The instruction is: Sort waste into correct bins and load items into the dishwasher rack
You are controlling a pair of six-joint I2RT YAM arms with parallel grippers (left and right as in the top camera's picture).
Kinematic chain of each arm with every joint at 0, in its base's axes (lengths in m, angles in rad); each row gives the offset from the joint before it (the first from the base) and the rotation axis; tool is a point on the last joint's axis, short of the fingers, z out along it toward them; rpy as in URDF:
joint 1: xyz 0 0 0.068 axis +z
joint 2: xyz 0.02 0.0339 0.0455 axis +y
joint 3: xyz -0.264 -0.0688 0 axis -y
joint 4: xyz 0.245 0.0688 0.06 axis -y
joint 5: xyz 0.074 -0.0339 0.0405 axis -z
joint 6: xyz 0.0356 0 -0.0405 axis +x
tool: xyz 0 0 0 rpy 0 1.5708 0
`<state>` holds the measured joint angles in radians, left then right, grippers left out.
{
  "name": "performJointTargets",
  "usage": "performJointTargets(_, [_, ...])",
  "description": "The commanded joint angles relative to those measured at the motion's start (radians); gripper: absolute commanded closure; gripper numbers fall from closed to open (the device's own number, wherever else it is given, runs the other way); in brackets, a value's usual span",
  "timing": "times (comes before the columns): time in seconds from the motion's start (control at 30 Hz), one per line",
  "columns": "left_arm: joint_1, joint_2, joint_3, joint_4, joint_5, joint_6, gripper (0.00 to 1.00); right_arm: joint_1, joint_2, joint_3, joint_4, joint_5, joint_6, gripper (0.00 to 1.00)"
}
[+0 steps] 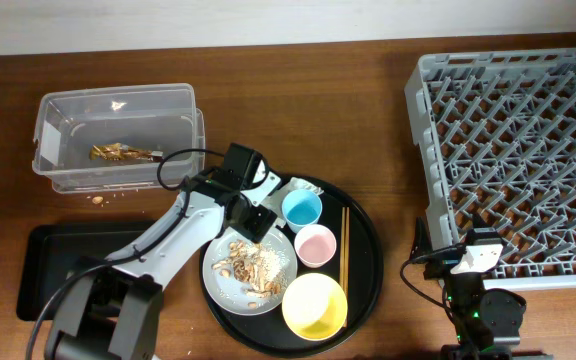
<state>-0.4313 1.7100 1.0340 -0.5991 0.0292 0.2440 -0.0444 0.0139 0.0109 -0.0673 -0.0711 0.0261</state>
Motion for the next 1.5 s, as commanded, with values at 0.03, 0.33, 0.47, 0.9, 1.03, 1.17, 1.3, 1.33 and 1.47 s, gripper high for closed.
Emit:
performJointTargets(0.03, [0.005, 0.011, 0.006, 0.039, 0.000, 0.019, 0.25, -0.002, -0.008, -0.005, -0.005, 0.004, 0.004, 0.01])
performJointTargets(0.33, [0.009, 0.047, 0.006, 0.043, 0.002, 0.019, 0.36, -0.002, -0.008, -0.005, -0.005, 0.004, 0.004, 0.01])
performJointTargets(0.47, [0.009, 0.079, 0.006, 0.046, 0.001, 0.019, 0.57, -0.002, -0.008, -0.005, -0.005, 0.004, 0.004, 0.01])
performJointTargets(0.9, [0.009, 0.044, 0.069, 0.052, 0.002, -0.038, 0.72, -0.002, -0.008, -0.005, -0.005, 0.004, 0.004, 0.01])
performJointTargets(1.03, [0.009, 0.001, 0.069, 0.047, 0.001, -0.053, 0.90, -0.002, -0.008, -0.005, -0.005, 0.004, 0.004, 0.01])
performJointTargets(1.17, [0.010, -0.054, 0.069, 0.055, 0.001, -0.095, 0.99, -0.002, -0.008, -0.005, -0.005, 0.004, 0.004, 0.01])
performJointTargets(1.3, [0.020, -0.116, 0.069, 0.058, 0.001, -0.145, 0.99, -0.002, -0.008, -0.005, -0.005, 0.004, 0.004, 0.01])
performJointTargets(1.33, [0.028, -0.133, 0.069, 0.058, 0.001, -0.159, 0.99, -0.002, -0.008, -0.005, -0.005, 0.004, 0.004, 0.01])
performJointTargets(1.47, [0.079, -0.217, 0.069, 0.072, 0.001, -0.248, 0.99, -0.002, -0.008, -0.005, -0.005, 0.004, 0.004, 0.01])
